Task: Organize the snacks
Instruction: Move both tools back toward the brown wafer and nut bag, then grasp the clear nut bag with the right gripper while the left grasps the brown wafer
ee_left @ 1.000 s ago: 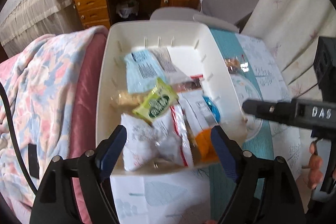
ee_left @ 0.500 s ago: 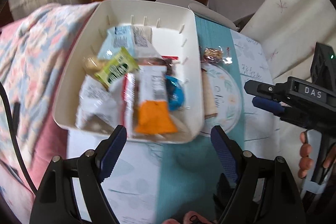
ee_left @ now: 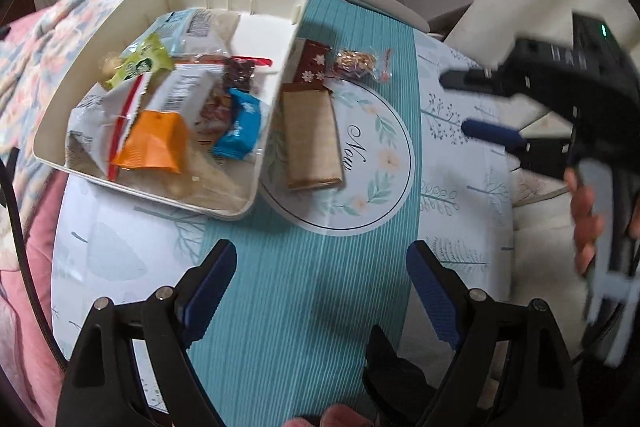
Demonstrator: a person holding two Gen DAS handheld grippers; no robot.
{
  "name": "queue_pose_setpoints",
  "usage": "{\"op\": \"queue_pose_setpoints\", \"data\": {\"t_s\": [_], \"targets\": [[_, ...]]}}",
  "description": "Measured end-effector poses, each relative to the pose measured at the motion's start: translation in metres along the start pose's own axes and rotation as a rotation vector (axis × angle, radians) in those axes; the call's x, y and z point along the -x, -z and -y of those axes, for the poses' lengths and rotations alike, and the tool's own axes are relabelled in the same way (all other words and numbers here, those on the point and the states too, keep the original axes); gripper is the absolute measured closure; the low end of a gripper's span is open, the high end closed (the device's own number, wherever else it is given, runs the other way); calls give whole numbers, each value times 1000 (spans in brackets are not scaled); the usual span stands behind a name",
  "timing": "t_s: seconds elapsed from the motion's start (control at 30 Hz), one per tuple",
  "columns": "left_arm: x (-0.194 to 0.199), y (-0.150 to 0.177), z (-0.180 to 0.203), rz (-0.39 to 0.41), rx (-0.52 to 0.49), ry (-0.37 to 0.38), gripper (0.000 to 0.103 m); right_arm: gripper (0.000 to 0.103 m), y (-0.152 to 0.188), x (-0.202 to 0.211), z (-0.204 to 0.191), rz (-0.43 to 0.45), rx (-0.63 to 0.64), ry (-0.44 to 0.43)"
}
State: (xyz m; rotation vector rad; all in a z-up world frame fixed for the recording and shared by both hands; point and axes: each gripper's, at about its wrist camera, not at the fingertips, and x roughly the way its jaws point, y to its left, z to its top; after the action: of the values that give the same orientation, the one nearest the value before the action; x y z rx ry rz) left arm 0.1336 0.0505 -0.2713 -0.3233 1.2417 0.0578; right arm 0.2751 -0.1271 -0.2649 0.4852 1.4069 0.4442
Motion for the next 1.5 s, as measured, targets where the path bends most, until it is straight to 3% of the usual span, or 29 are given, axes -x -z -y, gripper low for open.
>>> {"op": "queue_pose_setpoints", "data": {"t_s": [0.27, 0.47, 0.73, 0.9, 1.1, 1.23, 1.5], "targets": [[-37, 0, 37, 81, 30, -149, 17, 46, -33, -7, 20, -22, -13, -69], [-64, 0, 44, 155, 94, -244, 17, 46, -56, -20, 26, -23, 15, -94], [-96, -4, 52, 232, 88, -356, 17, 46, -79, -53, 33, -39, 78, -129], [-115, -8, 46, 200, 104, -372, 17, 46, -92, -73, 37, -57, 109, -139], [-124, -12, 42, 237, 119, -431, 11, 47, -100, -93, 31, -70, 182, -166], [-135, -14, 41, 219, 108, -434, 10, 47, -104, -108, 27, -78, 212, -166], [-142, -19, 33, 263, 143, -413, 2, 47, -104, -130, 23, -81, 229, -173]]}}
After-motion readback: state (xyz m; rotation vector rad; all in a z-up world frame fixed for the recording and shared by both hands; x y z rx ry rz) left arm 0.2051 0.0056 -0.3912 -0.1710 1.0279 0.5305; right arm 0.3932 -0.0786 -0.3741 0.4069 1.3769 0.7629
